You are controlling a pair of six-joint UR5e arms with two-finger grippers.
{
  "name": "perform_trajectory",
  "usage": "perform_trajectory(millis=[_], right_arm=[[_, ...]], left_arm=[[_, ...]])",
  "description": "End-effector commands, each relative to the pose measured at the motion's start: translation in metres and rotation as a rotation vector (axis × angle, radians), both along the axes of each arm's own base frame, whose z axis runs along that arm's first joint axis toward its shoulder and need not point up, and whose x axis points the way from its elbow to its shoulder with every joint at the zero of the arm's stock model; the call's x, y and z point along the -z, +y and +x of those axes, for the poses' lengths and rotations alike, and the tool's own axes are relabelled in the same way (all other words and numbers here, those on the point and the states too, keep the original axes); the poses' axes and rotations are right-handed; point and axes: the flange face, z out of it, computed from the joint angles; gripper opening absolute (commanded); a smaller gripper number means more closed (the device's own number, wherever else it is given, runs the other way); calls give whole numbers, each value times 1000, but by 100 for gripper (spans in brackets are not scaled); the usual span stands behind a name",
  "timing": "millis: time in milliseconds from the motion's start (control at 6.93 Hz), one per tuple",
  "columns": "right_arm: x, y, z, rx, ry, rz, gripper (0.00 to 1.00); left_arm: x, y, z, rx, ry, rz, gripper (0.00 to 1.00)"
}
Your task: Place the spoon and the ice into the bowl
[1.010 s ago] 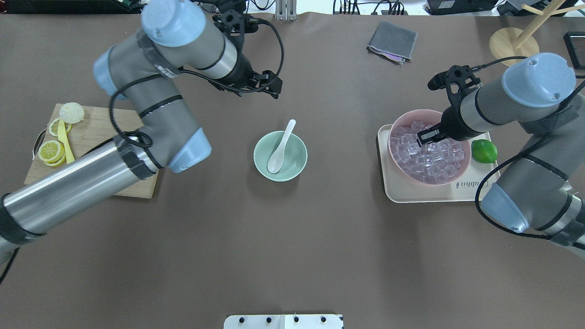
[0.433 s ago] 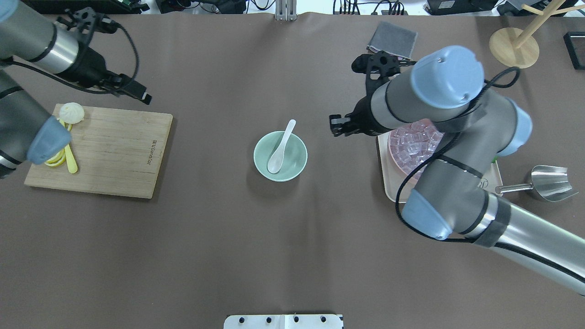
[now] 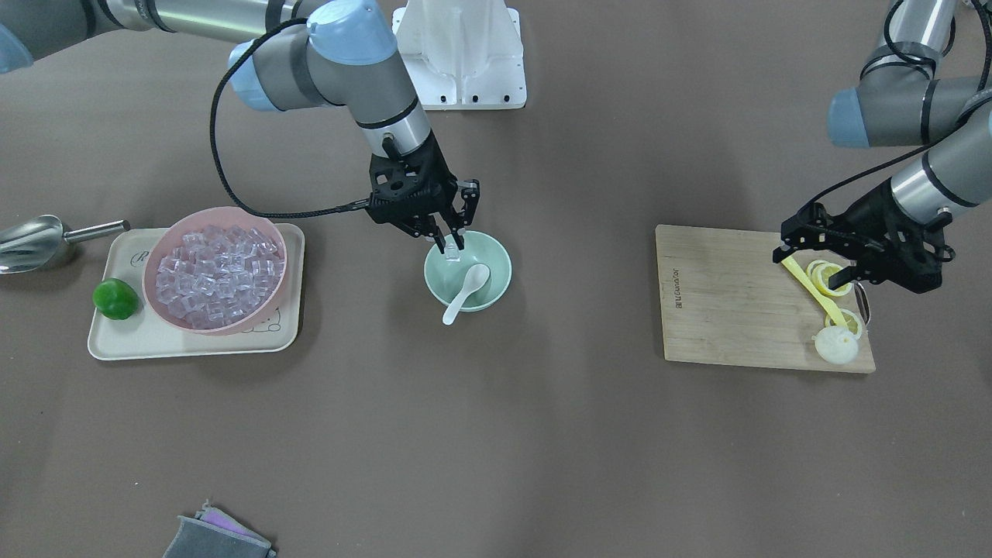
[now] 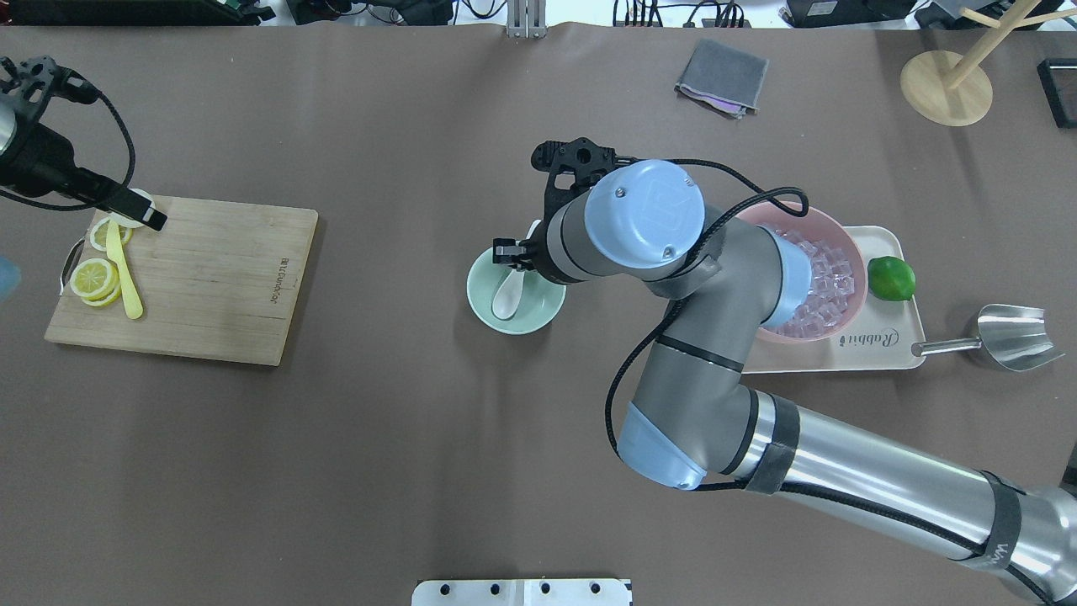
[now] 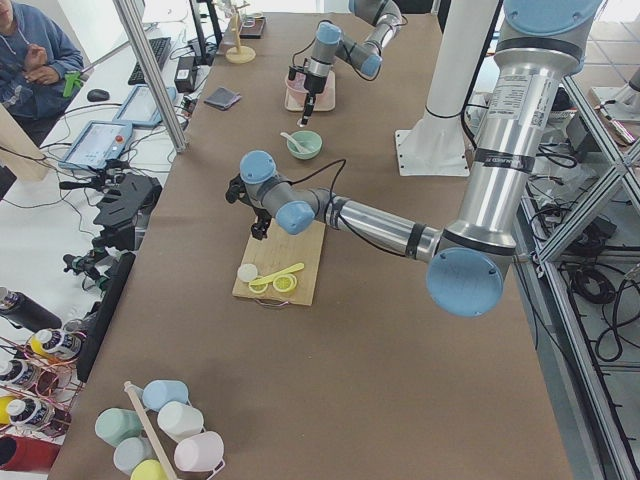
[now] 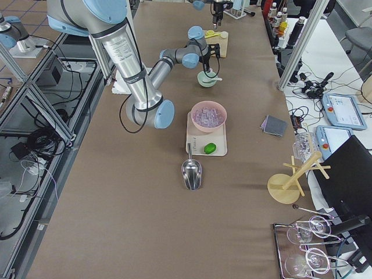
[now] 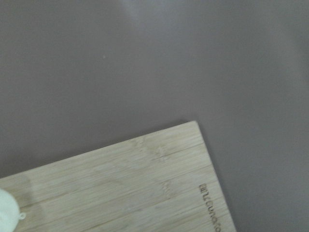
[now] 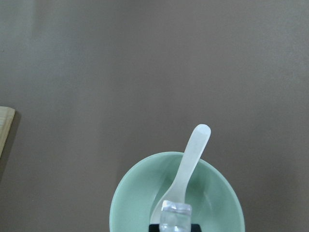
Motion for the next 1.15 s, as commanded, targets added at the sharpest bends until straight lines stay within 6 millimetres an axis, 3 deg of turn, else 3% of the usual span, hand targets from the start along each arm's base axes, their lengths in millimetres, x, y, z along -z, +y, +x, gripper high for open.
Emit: perform_trajectory(millis=[0,288,433,577,721,865,1010], right_arm=[[-2,12,-15,-15,11,9,99],[-5,21,-1,-1,6,23,100],[-45,11,36,6,42,16,100],[-93,-26,94,75,97,27,100],[-147,-64,163,153,155,57,100],[-206,-96,249,203,205,70,100],[-265,-119,339,238,261,68,100]], left_arm=[[-12,3,-6,9,-10,-22,98],[-23,1,-6,12,-26,-51,98],[-37,-5,-9,57,-79,-59,98],[-46,-14,-24,105,-115,-59,98],[-55,-23,-59,154,-133,-99,98],[-58,-28,-93,201,-141,-131,98],[-75,-25,-121,209,-158,-114,98]])
